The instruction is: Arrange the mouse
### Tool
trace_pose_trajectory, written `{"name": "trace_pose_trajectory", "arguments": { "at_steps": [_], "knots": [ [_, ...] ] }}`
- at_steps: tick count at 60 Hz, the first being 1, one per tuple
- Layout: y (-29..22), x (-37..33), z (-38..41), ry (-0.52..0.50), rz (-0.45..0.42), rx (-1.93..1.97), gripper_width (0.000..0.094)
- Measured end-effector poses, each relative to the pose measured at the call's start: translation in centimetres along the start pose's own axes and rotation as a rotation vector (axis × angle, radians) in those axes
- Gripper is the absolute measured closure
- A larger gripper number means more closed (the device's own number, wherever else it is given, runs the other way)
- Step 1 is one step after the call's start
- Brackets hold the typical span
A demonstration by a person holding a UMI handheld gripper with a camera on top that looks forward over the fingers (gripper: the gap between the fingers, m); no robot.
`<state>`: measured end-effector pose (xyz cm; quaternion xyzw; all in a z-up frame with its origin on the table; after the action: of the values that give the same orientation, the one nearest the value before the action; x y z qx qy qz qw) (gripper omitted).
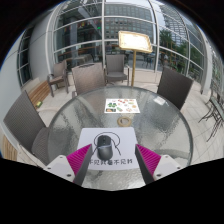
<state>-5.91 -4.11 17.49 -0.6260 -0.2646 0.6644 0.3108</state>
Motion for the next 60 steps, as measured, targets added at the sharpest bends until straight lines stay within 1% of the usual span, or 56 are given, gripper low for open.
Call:
{"name": "trace_pose_trajectory", "arguments": {
  "at_steps": [11,24,36,45,50,60],
  "knots": [
    [2.0,-8.7,-2.0,-0.014,-0.037,-0.018,0.0076],
    [4.6,-15.3,-4.4,-0.021,-0.062,0.008,0.0077],
    [6.4,-18.1,-5.9,-0.007,-0.071,0.024,0.0079],
    [6.9,-19.0,-6.1,-0.009,-0.068,0.037,0.008],
    [6.9,-19.1,-5.8,-0.021,-0.08,0.039,0.0081],
    [7.5,-19.3,-5.5,-0.03,-0.072,0.033,0.0081]
  ]
}}
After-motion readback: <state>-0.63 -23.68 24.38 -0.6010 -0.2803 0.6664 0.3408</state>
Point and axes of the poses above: the point between the fingertips, and its own axes, seen from behind it with the camera up: z to the left, y down, x forward, the way the camera looks, the point moved 6 cm from there along -x, backward, against the way the camera looks, and after that the axes turned 4 degrees about x, right-handed, at the moved point
